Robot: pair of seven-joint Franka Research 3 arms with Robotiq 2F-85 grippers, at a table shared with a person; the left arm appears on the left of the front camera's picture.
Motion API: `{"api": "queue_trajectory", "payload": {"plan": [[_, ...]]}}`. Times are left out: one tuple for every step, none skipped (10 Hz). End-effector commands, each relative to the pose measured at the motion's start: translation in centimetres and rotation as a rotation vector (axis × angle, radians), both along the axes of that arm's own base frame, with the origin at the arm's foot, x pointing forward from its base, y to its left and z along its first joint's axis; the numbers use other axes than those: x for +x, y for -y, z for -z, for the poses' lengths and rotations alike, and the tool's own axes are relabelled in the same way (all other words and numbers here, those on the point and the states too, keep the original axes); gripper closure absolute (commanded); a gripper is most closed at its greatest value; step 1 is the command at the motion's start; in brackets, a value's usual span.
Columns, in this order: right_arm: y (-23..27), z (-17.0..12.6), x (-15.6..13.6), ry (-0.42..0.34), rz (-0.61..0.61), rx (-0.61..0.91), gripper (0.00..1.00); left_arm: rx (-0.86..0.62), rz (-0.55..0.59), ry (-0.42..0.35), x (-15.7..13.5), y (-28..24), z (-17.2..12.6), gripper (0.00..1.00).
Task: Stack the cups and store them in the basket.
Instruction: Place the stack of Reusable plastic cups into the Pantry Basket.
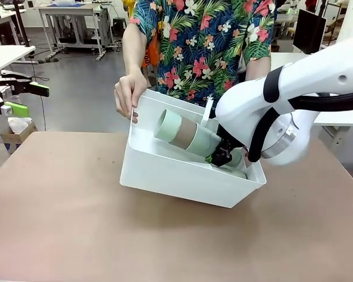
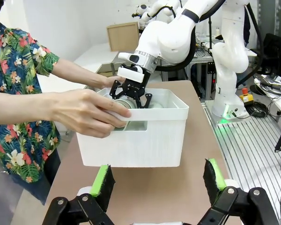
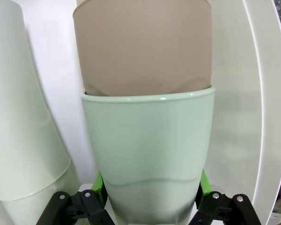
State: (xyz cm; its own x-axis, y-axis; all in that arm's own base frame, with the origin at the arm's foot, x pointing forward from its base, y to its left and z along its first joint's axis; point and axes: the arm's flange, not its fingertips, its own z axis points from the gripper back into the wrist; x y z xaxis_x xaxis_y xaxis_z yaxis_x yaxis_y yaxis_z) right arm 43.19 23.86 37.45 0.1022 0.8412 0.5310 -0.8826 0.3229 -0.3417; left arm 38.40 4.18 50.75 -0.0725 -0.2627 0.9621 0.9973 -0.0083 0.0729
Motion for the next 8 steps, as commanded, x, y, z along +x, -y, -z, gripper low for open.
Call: {"api": "queue_trajectory", "payload": {"plan": [[0.0, -0.8, -0.4, -0.026, 0.016, -0.005, 0.14, -0.005, -0.005, -0.005, -0.1, 0.1, -0.3, 0.0], [0.1, -0.8, -0.5, -0.03, 0.009, -0.005, 0.14, -0.005, -0.005, -0.005, -0.1, 0.1, -0.3, 0.0], [0.2, -0.9, -0.7, -0.025, -0.013, -0.01, 0.0, -0.005, -0.005, -0.005, -0.1, 0.1, -0.3, 0.0], [0.3, -1.1, -0.7, -0.027, -0.022, -0.007, 0.0, -0.005, -0.005, -0.005, -0.1, 0.1, -0.3, 0.0], [0.3, -1.7, -0.7, -0.024, -0.034, 0.001, 0.0, -0.005, -0.005, -0.005, -0.1, 0.1, -0.3, 0.0], [0.6, -2.4, -0.8, -0.02, -0.044, 0.01, 0.0, -0.005, -0.005, -0.005, -0.1, 0.1, -0.3, 0.0], [1.0, -3.5, -1.1, -0.017, -0.049, 0.029, 0.0, -0.005, -0.005, -0.005, -0.1, 0.1, -0.3, 0.0], [1.9, -4.9, -1.4, -0.008, -0.05, 0.059, 0.0, -0.005, -0.005, -0.005, -0.1, 0.1, -0.3, 0.0]]}}
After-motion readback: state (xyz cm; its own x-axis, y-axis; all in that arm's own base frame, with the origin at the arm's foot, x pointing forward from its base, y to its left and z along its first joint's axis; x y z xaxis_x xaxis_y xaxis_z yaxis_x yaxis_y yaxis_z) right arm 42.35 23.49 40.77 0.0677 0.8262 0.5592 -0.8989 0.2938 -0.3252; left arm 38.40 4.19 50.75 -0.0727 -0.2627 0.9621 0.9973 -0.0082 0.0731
